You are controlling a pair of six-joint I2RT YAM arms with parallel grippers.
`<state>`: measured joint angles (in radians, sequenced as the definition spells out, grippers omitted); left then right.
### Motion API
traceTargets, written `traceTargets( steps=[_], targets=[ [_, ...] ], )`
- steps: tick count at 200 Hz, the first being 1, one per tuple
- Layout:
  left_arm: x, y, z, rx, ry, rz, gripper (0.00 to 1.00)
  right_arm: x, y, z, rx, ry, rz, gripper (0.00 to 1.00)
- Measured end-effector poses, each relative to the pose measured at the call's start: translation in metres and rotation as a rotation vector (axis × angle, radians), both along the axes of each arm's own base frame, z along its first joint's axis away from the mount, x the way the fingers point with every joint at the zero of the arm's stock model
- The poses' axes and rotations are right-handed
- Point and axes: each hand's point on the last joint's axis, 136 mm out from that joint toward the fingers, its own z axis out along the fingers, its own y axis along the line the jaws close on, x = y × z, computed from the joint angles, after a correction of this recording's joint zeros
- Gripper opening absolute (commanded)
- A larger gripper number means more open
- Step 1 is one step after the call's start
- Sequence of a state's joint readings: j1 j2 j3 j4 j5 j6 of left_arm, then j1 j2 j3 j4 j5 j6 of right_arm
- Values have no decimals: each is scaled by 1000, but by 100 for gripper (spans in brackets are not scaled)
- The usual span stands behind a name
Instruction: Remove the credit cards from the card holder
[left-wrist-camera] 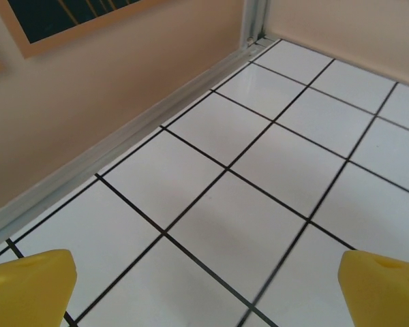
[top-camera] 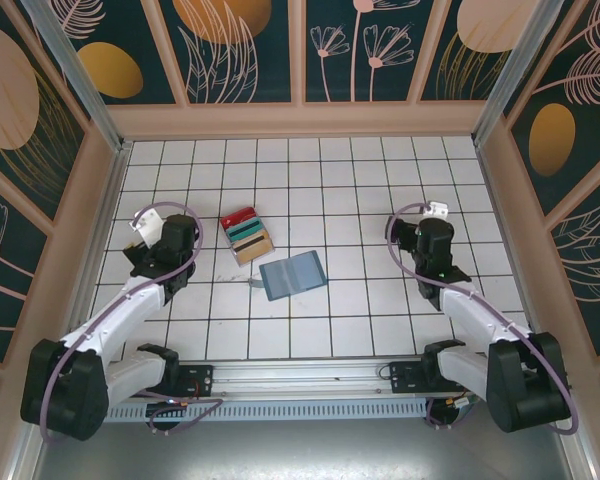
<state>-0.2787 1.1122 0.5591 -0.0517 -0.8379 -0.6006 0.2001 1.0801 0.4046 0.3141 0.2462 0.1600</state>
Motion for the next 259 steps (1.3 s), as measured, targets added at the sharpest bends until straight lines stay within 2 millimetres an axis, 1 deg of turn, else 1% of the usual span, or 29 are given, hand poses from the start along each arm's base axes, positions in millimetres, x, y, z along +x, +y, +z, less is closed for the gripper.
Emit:
traceTargets(
  steps=[15,30,46,68,87,97,109,125,137,153,166,187,196,217,233,259],
  targets=[
    [4,10,-15,14,40,19,99,0,-20,-4,-34,-13,-66,99],
    [11,22,-30,34,86,40,99,4,-32,-7,-53,-28,-112,99],
    [21,26,-40,74,121,32,99,11,-39,-17,-69,-20,-139,99],
    [40,31,-55,111,159,16,99,20,-44,-37,-98,9,-150,99],
    [50,40,-64,138,161,18,99,27,-50,-45,-108,6,-156,99],
    [55,42,-63,144,141,8,99,30,-55,-47,-103,-2,-161,99],
    [60,41,-57,150,90,-13,99,34,-60,-47,-93,-18,-164,99],
    [63,36,-51,142,9,-52,99,40,-64,-41,-75,-64,-152,99],
    [61,35,-50,136,-35,-78,99,44,-65,-36,-61,-97,-134,99],
    [58,30,-50,130,-74,-125,99,43,-62,-30,-46,-142,-96,99],
    [56,24,-47,127,-114,-179,99,37,-56,-30,-40,-181,-60,99],
    [55,13,-43,126,-159,-253,99,27,-47,-43,-34,-167,-10,99],
    [57,10,-40,127,-176,-274,99,28,-45,-42,-32,-170,5,99],
    [61,3,-31,131,-219,-318,99,30,-42,-34,-29,-206,26,99],
    [59,-3,-26,135,-256,-354,99,31,-40,-30,-26,-222,36,99],
    [52,-9,-32,140,-261,-398,99,31,-39,-28,-24,-230,43,99]
  ],
)
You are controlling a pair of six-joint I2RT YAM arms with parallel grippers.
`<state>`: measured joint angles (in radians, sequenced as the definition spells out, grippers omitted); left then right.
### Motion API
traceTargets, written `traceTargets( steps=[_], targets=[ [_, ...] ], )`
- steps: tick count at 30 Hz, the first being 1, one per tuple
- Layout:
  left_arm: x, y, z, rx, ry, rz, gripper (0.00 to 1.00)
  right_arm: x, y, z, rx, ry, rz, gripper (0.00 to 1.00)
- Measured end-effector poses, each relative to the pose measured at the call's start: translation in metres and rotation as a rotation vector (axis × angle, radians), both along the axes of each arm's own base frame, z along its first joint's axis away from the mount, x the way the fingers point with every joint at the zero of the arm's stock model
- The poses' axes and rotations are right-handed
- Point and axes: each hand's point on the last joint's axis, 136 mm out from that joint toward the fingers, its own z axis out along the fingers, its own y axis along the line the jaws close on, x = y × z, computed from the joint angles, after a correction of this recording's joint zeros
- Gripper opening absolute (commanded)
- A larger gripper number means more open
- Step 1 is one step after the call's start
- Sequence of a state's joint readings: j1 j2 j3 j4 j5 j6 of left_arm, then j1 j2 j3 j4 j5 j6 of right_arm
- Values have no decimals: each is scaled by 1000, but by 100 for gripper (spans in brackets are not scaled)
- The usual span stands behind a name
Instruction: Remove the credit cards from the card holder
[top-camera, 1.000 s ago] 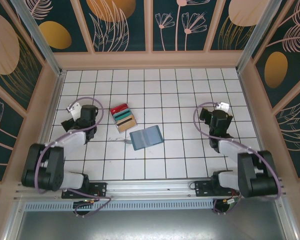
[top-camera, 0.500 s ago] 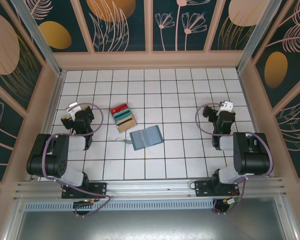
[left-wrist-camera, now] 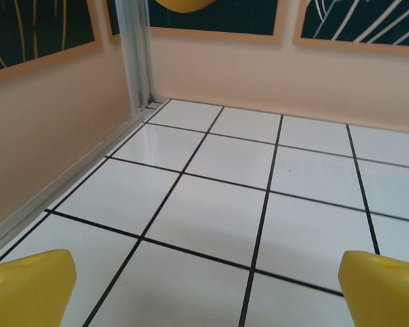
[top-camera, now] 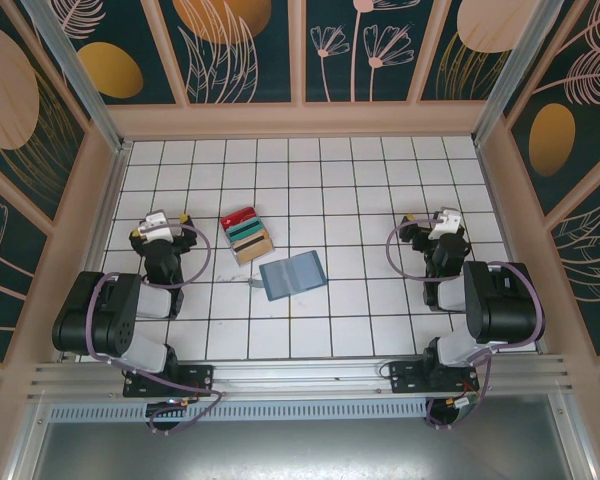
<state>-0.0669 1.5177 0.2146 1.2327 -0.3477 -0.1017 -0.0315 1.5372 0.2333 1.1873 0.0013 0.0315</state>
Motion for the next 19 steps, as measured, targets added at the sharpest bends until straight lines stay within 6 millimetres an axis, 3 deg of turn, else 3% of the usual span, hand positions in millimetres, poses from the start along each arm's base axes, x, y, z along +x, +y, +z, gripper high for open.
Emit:
traceTargets(
  steps=[8,19],
  targets=[
    [3,-5,11,5,-44,-28,99,0,0,1,-1,-6,0,99],
    [3,-5,11,6,-45,-28,99,0,0,2,-1,-6,0,99]
  ],
)
